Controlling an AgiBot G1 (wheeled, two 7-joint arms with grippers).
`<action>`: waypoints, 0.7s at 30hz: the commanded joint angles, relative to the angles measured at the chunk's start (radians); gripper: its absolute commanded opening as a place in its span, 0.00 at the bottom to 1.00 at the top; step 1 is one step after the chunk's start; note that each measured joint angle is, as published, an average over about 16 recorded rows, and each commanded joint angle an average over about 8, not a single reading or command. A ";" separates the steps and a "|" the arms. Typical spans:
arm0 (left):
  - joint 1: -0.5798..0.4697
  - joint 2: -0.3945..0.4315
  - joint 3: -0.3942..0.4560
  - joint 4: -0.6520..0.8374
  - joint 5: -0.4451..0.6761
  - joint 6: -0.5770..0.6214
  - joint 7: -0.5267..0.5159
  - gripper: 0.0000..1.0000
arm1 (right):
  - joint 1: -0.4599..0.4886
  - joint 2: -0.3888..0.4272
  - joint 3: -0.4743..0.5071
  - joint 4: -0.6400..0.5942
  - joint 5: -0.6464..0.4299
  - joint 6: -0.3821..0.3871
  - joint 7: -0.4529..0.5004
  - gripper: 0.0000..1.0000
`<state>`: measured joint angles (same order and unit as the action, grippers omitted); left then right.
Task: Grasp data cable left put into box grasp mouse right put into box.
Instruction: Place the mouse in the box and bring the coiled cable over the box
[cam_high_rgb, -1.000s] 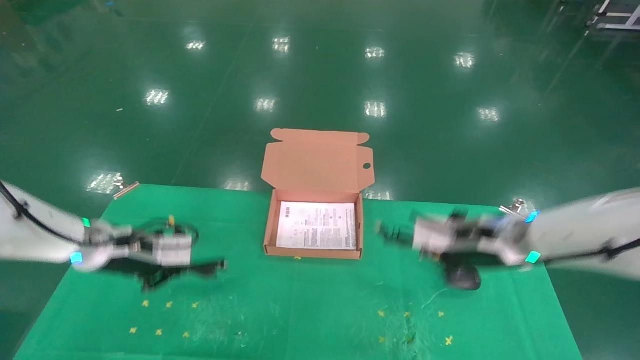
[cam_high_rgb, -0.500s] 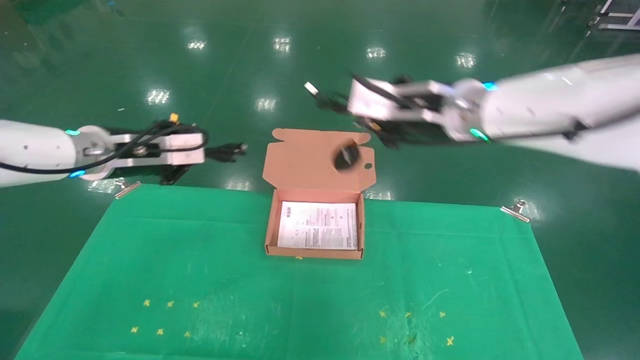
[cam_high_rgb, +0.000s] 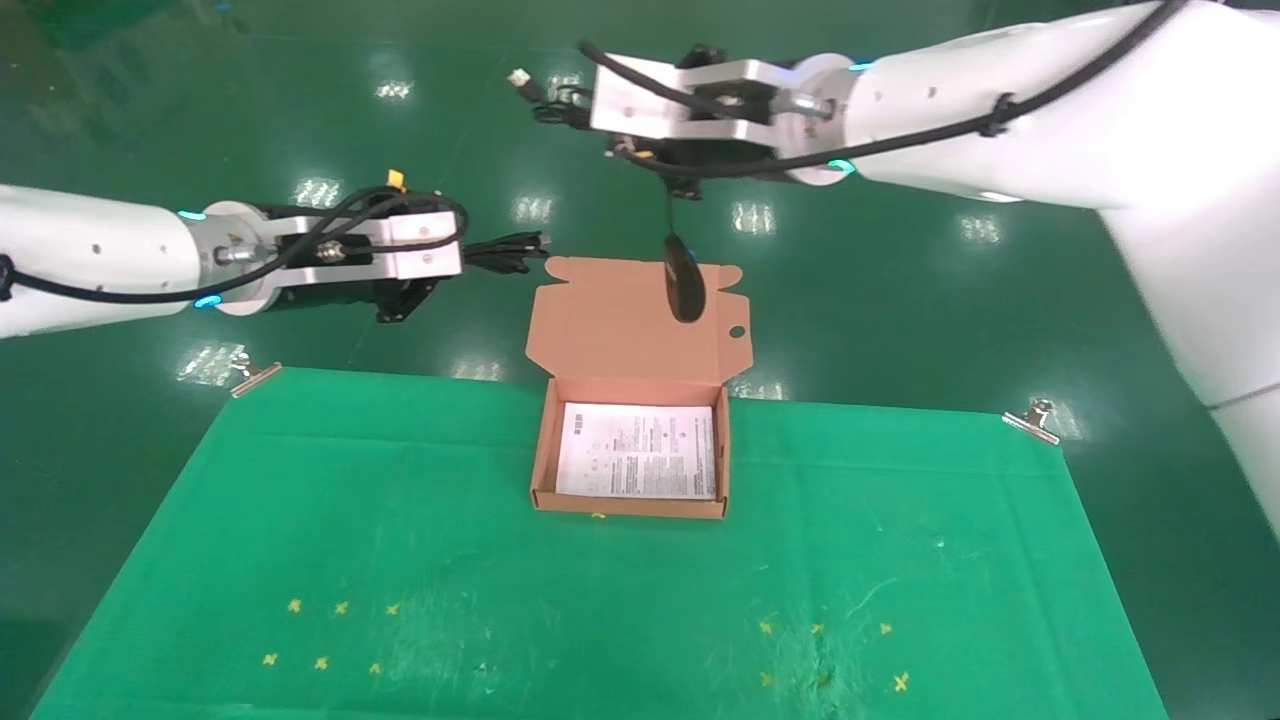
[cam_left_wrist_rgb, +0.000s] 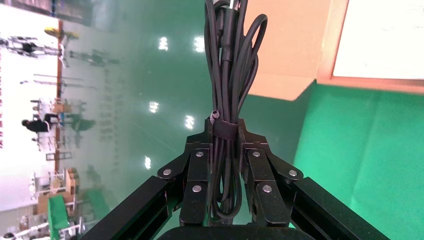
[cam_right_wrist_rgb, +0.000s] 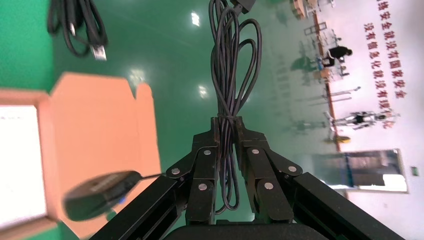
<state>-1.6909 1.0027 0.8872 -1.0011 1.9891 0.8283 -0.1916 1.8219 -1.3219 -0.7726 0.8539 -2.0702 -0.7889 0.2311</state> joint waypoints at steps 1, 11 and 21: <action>-0.003 0.002 -0.001 -0.002 -0.002 0.001 -0.002 0.00 | 0.010 -0.012 0.001 -0.022 0.013 0.008 -0.027 0.00; -0.003 -0.042 0.007 0.001 0.064 0.030 -0.077 0.00 | -0.019 -0.037 -0.079 -0.031 0.041 0.037 -0.006 0.00; -0.001 -0.100 0.030 -0.078 0.193 0.110 -0.222 0.00 | -0.061 -0.045 -0.253 -0.038 0.104 0.095 0.047 0.00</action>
<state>-1.6915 0.9073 0.9143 -1.0763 2.1711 0.9317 -0.4040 1.7614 -1.3670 -1.0237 0.8209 -1.9651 -0.6930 0.2789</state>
